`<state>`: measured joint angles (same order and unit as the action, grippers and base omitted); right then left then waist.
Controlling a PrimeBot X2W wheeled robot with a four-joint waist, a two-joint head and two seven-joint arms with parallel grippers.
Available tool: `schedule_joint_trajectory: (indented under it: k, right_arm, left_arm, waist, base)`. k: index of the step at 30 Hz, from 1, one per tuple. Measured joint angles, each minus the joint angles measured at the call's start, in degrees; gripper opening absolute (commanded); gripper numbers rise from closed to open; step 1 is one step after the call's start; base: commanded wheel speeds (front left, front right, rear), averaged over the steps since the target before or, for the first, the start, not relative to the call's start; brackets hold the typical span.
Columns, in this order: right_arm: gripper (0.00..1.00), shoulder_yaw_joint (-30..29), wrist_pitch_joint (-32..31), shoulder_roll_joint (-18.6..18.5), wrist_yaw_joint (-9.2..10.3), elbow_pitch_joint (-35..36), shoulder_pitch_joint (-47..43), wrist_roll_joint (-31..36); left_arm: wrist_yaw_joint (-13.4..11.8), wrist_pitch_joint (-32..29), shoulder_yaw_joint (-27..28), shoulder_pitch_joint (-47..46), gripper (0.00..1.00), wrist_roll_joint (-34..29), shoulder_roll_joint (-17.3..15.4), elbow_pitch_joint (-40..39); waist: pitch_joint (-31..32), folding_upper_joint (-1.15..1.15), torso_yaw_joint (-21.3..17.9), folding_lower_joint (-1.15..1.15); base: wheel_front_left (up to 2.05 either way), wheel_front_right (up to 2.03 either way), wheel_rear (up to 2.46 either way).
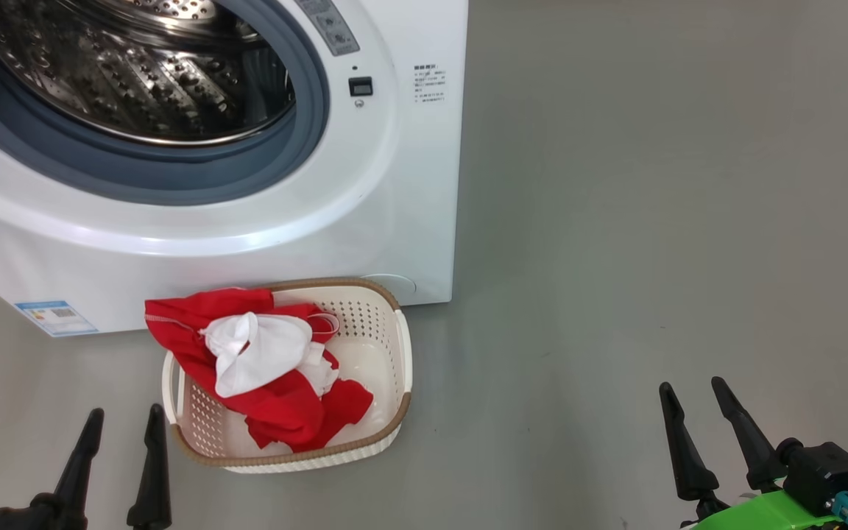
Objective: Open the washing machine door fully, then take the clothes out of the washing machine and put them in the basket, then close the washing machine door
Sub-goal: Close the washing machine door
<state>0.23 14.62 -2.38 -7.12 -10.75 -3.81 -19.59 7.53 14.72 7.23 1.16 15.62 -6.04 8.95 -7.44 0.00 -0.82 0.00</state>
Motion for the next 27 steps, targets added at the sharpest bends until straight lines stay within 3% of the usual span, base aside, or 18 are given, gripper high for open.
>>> schedule_joint_trajectory:
  k: [14,27]
  right_arm:
    - [1.0,0.6,0.0,0.0,0.0,-0.2,0.1,0.0]
    - [1.0,3.8,0.0,-0.2,0.0,-2.3,0.5,0.0]
  left_arm:
    - [0.0,0.0,-0.4,-0.1,1.0,0.2,0.1,0.5]
    - [0.0,0.0,0.1,-0.1,1.0,0.3,2.6,3.4]
  waist:
    - [-0.2,0.0,1.0,0.0]
    - [0.6,0.0,7.8,0.0]
  base:
    - [-0.01,0.01,0.0]
    - [0.0,0.0,0.0]
